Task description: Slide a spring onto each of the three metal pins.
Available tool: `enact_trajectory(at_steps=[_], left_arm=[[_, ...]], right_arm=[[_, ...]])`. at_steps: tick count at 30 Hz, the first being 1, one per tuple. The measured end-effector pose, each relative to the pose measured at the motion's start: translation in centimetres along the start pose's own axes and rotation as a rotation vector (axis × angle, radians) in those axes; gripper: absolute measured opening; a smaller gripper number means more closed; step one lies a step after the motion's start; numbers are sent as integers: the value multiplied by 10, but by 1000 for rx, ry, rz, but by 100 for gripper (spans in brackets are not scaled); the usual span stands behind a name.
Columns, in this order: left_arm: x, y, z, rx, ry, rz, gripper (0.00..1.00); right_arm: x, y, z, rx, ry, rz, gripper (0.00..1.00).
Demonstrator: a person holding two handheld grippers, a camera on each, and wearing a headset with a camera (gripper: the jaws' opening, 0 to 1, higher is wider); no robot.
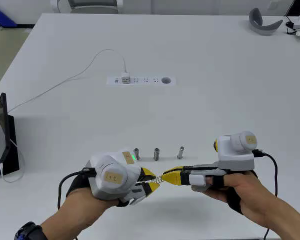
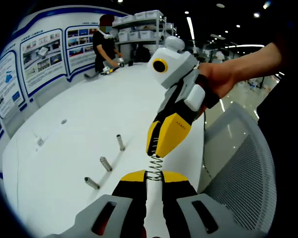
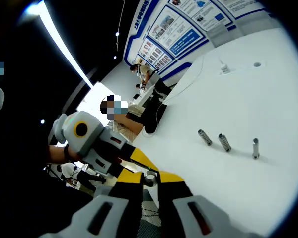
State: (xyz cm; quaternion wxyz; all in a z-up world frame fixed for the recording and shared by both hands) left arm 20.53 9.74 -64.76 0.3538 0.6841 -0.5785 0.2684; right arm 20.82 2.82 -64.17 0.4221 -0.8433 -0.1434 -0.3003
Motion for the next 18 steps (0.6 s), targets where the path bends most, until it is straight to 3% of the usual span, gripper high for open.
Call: enact_trajectory(at_steps=[4, 12, 18], left_arm=[[2, 0, -1, -28, 17, -2, 10], [19, -1, -5, -125, 103, 1, 10], [31, -3, -6, -166, 138, 33, 10]], right_arm=[[2, -3, -3, -9, -37, -68, 12], [20, -16, -16, -29, -147, -359, 12], [29, -21, -23, -40, -220, -562, 12]])
Point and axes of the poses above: the centre of the closed fingertips' face, and the gripper's own axes: z roughly forward along the fingers, y roughly to its right, x roughly out of its top, the point moved 4 cm from there along -z, roughly backward along the fingers, and after that the axes turned 13 degrees about -x, right-handed, at the moved point
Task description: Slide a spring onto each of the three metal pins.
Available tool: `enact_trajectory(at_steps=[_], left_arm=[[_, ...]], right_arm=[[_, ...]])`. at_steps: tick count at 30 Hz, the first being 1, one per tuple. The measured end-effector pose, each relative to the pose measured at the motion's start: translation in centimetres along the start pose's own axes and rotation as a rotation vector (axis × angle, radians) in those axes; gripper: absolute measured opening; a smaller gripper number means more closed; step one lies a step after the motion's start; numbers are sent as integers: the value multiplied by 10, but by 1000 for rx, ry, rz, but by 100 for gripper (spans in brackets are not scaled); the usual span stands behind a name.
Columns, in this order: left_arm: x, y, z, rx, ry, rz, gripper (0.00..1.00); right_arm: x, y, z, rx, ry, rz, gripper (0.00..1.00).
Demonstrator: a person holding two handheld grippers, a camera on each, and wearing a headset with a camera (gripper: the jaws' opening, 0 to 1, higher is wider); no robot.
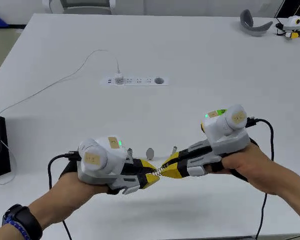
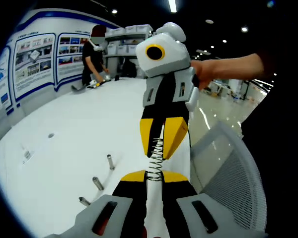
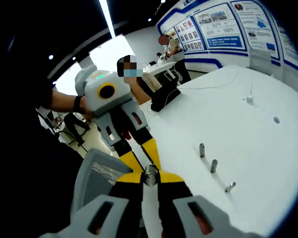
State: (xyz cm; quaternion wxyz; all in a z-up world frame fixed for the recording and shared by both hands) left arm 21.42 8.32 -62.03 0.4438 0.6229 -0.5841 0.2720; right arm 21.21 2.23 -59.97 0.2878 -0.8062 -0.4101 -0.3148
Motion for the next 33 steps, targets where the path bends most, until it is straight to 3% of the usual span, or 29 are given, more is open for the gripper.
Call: enact_trajectory(at_steps=[5, 9, 21, 33], left_arm=[[6, 2, 3, -42, 38, -9, 10], [7, 5, 5, -62, 45, -2, 10], [9, 10, 6, -94, 65, 3, 10], [7, 10, 7, -83, 76, -18, 11]], right_arm=[[4, -3, -6, 9, -69, -165, 12], [1, -5, -6, 24, -140, -315, 12], [-1, -13, 1, 71, -156, -379, 13], [-2, -10, 1, 57, -135, -301, 12]])
Point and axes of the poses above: the centre of the closed fingertips' face, and the gripper's own axes: z roughly forward along the fingers, y roughly to its right, x roughly out of its top, the point moved 4 cm from there along -z, roughly backward along the fingers, and after that the axes turned 13 degrees about -x, right-handed, at the moved point
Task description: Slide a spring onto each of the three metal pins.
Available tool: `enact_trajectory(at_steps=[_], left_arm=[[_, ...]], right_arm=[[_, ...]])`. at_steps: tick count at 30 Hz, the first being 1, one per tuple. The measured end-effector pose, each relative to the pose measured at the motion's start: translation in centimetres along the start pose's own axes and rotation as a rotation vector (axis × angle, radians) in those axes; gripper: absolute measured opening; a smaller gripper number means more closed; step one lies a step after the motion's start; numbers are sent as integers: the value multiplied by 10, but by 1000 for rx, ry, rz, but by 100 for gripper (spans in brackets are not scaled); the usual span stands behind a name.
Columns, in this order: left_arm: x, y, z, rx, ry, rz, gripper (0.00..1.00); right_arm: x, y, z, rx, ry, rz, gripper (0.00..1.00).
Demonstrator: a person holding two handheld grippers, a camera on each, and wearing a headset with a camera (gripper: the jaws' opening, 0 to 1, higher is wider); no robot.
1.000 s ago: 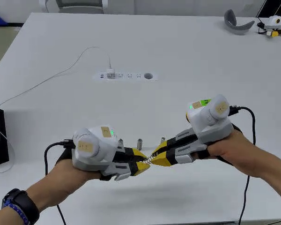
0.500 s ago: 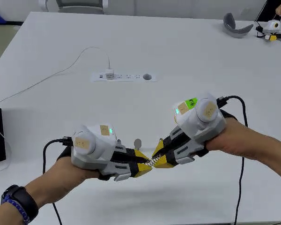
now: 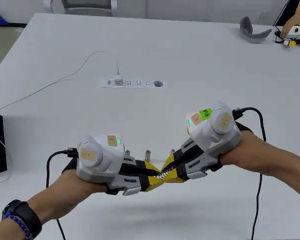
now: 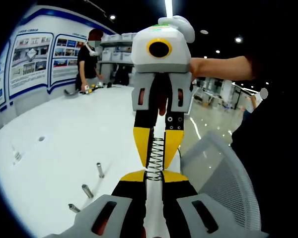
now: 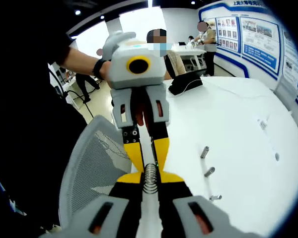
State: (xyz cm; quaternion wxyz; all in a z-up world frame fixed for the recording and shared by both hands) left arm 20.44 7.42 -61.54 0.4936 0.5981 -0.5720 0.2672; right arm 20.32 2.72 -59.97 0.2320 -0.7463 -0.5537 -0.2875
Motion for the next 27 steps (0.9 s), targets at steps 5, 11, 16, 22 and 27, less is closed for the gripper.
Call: enact_trajectory(at_steps=[5, 11, 16, 22, 27], left_arm=[[-5, 1, 4, 5, -16, 1, 12], [-11, 2, 5, 16, -21, -12, 15], [-17, 1, 4, 32, -27, -25, 17], [-25, -2, 1, 79, -28, -45, 21], [-32, -6, 0, 122, -37, -58, 25]], right_arm=[[-4, -1, 2, -7, -16, 9, 12], [-15, 2, 1, -33, -32, 40, 12], [-25, 3, -1, -49, -41, 60, 12], [-43, 7, -2, -87, -79, 70, 12], [-57, 13, -3, -118, -123, 90, 12]])
Point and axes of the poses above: the centre of the closed fingertips' face, and the gripper's own axes: z roughly forward along the fingers, y roughly to its right, x roughly out of its top, the point moved 4 cm from there along -z, roughly backward along the fingers, and after that the axes turned 13 degrees about -x, right-handed, at the moved point
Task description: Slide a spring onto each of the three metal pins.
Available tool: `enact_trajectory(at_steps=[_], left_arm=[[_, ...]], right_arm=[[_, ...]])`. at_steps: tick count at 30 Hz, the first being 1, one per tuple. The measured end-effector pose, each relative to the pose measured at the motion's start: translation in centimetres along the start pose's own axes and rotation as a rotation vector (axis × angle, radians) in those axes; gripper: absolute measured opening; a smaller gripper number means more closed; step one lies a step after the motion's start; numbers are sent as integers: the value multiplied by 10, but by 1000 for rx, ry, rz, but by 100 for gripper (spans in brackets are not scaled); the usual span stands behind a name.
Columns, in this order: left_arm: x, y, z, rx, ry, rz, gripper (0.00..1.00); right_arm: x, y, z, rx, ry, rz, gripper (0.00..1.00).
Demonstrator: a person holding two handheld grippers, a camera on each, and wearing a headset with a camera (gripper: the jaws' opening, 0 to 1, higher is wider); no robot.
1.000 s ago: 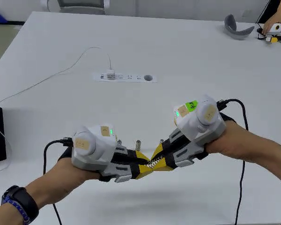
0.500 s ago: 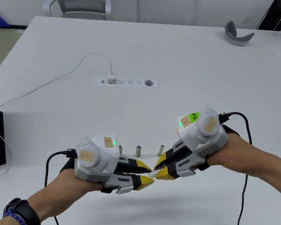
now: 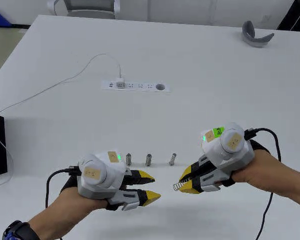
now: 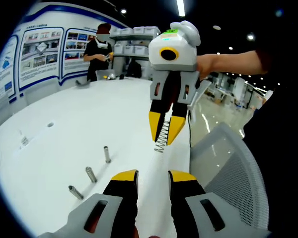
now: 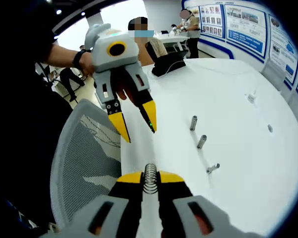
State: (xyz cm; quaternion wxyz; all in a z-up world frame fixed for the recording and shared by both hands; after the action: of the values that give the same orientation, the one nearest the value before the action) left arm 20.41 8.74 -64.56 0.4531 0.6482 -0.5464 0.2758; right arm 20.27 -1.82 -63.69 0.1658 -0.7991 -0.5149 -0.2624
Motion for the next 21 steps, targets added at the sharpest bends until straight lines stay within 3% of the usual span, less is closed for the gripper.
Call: enact_trajectory(at_steps=[3, 14, 21], left_arm=[[-4, -2, -1, 18, -4, -8, 27], [-15, -14, -7, 128, 5, -58, 36], [-24, -22, -13, 187, 8, -97, 42]], right_arm=[[-8, 9, 1, -37, -29, 21, 12], [-35, 36, 3, -88, -124, 46, 13], [-41, 53, 8, -119, -156, 63, 13]])
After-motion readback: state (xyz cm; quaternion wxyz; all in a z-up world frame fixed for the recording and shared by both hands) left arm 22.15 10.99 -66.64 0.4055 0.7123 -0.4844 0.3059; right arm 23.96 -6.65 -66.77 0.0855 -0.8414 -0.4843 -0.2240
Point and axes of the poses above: the centre of the closed fingertips' face, and the gripper's own axes: z roughly forward along the fingers, y roughly to its right, x roughly out of its top, the point moved 4 cm from there along -z, roughly backward along the fingers, and after that the axes turned 13 degrees about -x, right-handed, at the moved point
